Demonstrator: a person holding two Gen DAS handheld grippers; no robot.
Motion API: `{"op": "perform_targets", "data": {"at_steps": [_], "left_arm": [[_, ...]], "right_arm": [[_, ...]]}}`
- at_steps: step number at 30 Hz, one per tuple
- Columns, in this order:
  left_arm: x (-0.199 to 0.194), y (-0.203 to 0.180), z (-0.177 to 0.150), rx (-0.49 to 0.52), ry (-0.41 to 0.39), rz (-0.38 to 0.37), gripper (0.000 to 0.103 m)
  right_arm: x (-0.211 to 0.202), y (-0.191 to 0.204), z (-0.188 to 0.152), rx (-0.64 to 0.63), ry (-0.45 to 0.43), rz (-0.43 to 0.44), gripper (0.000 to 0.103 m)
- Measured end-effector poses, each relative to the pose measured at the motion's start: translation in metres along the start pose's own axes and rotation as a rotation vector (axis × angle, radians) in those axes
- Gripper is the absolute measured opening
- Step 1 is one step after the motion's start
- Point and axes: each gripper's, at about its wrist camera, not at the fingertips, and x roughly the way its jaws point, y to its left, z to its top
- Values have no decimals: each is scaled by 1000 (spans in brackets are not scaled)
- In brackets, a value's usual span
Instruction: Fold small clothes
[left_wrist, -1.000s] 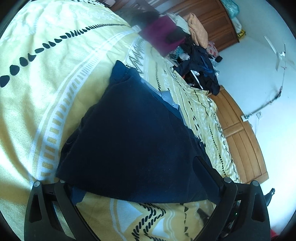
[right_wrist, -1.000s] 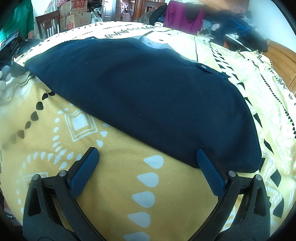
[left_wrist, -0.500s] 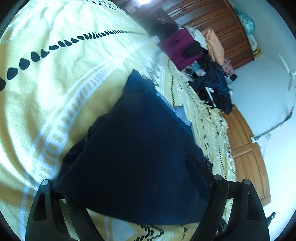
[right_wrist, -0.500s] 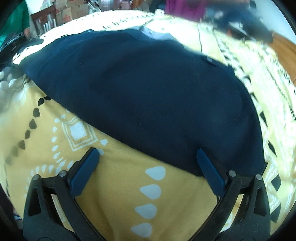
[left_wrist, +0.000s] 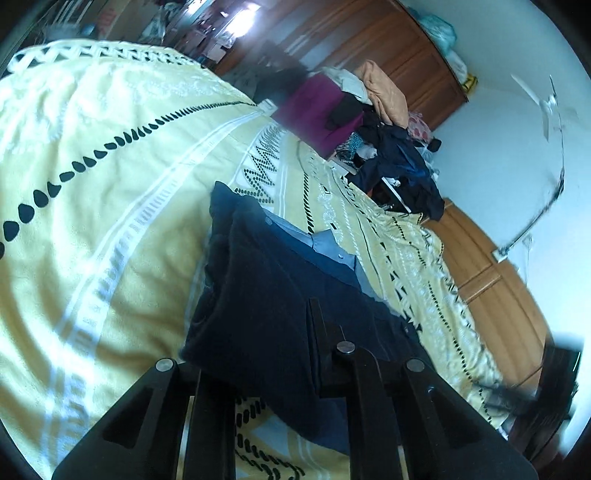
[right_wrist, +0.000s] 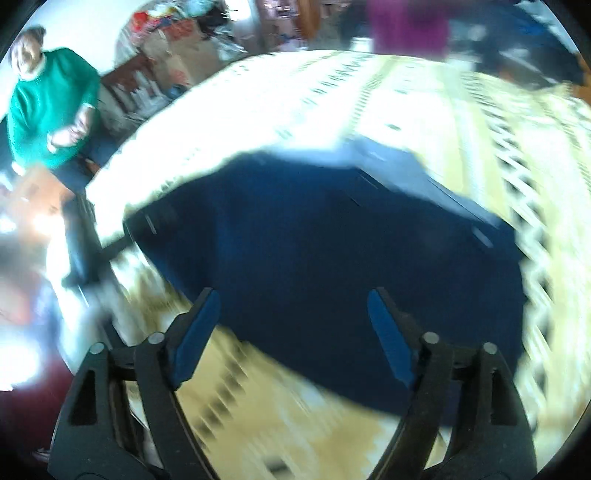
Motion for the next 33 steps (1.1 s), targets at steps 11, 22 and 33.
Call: {"op": "perform_targets", "data": {"at_steps": [11, 22, 33], "left_arm": [[17, 47, 0, -184, 42, -77, 48], [14, -56, -3, 349, 7, -33, 14], [30, -111, -30, 568, 62, -49, 15]], "right_arm": [[162, 76, 152, -1, 270, 125, 82], [185, 67, 166, 88, 408, 191, 85], [205, 50, 160, 90, 391, 151, 55]]}}
